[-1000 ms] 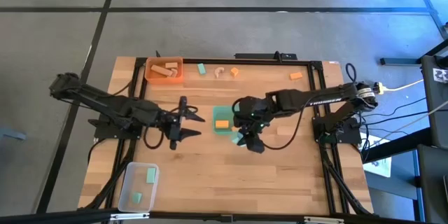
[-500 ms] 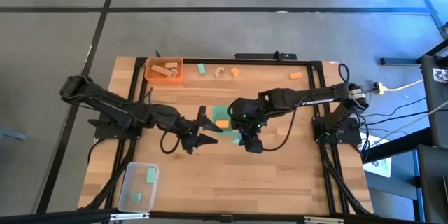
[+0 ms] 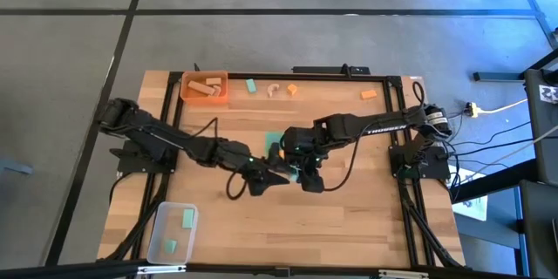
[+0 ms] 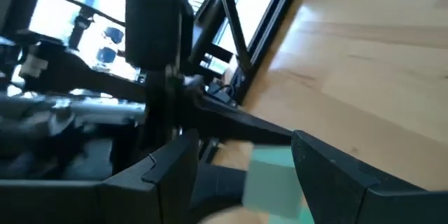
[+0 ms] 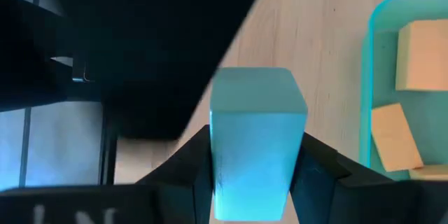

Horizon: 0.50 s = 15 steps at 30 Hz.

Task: Sort & place blocks by color
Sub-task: Put the blue block into the transparent bin

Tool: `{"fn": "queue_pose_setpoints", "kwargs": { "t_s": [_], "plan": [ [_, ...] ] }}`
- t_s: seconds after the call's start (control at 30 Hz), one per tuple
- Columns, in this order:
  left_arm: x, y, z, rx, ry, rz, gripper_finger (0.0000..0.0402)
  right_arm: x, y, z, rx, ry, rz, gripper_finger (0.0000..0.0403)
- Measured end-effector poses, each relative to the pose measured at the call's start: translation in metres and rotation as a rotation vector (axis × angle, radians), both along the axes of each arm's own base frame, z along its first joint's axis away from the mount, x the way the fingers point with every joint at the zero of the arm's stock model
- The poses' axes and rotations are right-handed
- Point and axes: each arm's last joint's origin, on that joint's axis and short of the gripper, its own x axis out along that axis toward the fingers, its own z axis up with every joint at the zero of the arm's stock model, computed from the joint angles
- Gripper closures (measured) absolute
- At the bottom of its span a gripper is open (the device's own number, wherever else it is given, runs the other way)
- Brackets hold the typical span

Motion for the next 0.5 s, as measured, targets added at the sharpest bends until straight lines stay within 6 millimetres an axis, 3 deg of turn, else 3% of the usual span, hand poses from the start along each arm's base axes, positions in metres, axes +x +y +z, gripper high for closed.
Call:
{"fn": "queue_pose_setpoints", "kwargs": {
  "t_s": [0.23, 0.5],
  "plan": [
    [0.016, -0.004, -0.001, 0.046, 0.094, -0.004, 0.0182, -0.003, 0.0, -0.001, -0.004, 0.032, 0.001, 0.0269],
    [0.013, -0.004, -0.005, 0.076, 0.181, 0.016, 0.0182, -0.003, 0.0, -0.002, -0.023, 0.028, 0.013, 0.0269]
  ]
}}
